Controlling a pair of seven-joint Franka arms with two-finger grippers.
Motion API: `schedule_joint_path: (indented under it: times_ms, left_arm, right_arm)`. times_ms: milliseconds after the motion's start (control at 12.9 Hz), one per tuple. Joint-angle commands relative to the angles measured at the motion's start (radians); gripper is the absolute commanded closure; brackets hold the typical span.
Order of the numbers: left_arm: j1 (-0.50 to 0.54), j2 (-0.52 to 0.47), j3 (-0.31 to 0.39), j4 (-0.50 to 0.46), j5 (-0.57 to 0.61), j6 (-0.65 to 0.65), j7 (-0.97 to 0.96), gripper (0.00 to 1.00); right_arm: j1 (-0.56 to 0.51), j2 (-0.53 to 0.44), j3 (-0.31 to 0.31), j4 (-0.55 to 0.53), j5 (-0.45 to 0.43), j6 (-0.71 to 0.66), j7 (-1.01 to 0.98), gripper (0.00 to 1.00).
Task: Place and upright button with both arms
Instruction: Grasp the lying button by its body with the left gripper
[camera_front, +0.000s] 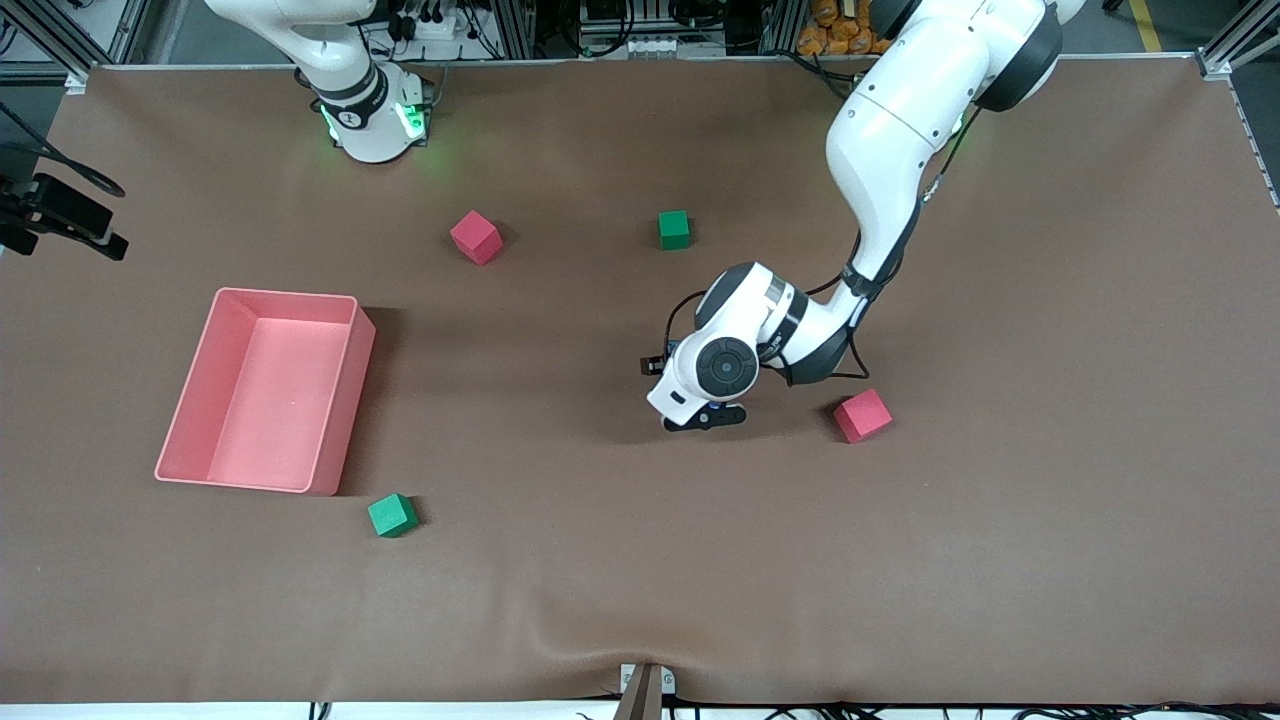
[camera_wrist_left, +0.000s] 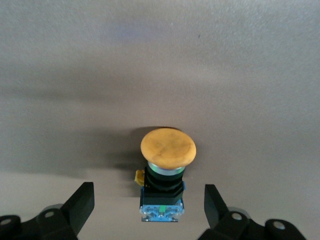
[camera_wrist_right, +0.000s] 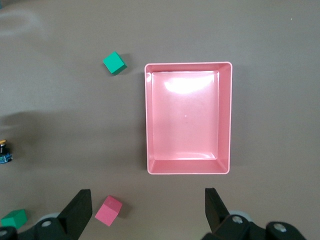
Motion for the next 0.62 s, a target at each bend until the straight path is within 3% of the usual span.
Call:
schedule_joint_path:
  times_ms: [0,78,543]
  left_arm:
    - [-0.023,0.024,0.009,0.02,-0.006,0.002,-0.019,0.08]
    - [-0.023,0.024,0.009,0.02,-0.006,0.002,-0.022,0.08]
    - [-0.017,0.025,0.008,0.02,-0.009,0.002,-0.011,0.44]
  right_arm:
    - [0.001,-0.009,0.002,0.012,-0.002,-0.02,-0.013,0.0]
    - [0.002,-0.009,0.008,0.012,-0.008,-0.018,-0.016,0.0]
    - [0.007,-0.008,0.0,0.01,0.0,-0.018,-0.013,0.0]
